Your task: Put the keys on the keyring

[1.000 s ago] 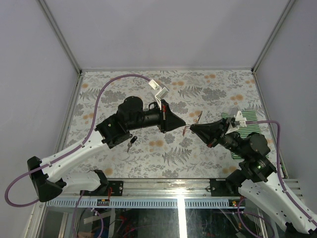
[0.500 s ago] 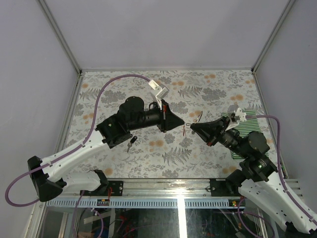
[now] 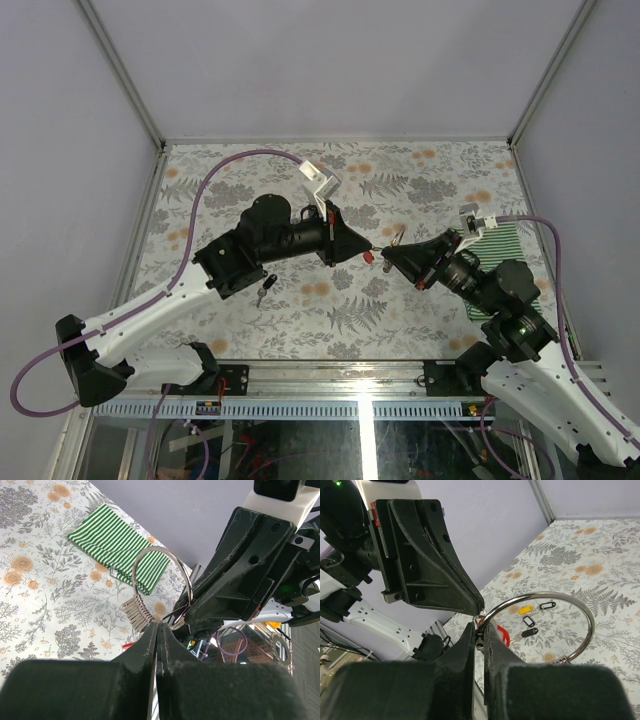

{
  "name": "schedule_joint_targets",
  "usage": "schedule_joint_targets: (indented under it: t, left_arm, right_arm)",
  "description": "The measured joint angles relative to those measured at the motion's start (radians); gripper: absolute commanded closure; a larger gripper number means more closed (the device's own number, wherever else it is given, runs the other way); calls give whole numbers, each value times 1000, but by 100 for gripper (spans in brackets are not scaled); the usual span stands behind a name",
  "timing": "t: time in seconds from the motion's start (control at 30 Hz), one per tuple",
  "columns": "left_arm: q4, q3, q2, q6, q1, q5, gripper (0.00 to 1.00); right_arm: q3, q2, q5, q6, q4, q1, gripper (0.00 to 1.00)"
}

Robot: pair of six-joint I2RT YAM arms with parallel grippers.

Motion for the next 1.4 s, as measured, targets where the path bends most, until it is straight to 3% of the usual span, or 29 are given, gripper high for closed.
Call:
schedule_joint_targets:
  t: [0.23,0.6,0.9,1.13,1.4]
  left_arm:
    - [0,0,0,6,1,-2,86]
    - [-18,-6,-34,33,1,-35,79]
    - [-17,-42,-108,82,1,-43,66]
    - [-41,-43,-112,186,1,-47,57]
    - [-133,-19,-107,326,1,-79,52]
  right_arm:
    - [0,15,4,91,21,0,100]
    - [0,21,8,162,61,0,100]
    - [0,45,58,223,45,0,100]
    - [6,65,70,230,-1,0,100]
    - [47,95,70,244,-65,0,100]
